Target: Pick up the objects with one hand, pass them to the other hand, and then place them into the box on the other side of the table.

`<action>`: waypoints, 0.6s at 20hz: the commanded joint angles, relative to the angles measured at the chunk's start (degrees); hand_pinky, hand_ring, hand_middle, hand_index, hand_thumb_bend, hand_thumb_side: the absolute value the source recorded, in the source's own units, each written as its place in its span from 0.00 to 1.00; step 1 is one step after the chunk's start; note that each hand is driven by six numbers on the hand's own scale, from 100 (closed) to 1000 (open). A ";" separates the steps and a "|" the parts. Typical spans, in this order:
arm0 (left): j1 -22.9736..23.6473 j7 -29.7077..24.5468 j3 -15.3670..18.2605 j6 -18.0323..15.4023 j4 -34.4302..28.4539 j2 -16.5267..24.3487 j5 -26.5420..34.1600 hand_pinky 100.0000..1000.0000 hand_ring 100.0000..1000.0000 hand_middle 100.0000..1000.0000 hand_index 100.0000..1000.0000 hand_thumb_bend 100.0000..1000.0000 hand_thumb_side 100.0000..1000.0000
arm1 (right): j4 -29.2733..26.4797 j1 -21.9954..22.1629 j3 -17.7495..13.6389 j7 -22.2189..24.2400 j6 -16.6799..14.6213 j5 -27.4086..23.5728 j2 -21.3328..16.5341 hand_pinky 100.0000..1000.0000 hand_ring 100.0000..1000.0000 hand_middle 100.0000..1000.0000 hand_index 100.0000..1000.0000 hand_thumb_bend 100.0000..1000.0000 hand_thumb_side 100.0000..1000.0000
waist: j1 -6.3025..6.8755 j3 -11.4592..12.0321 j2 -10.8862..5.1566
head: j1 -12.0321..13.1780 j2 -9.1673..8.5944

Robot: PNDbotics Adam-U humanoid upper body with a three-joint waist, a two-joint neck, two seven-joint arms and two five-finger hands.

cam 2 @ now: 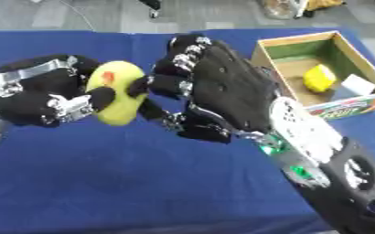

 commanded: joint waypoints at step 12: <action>-2.29 -2.10 0.23 0.43 -1.00 0.27 -1.52 0.68 0.57 0.50 0.62 0.30 0.51 | -1.19 -0.39 -0.59 -2.34 0.72 -0.11 -0.83 0.32 0.08 0.17 0.33 0.01 0.00 | -0.11 -0.29 -1.93 | 0.13 -0.10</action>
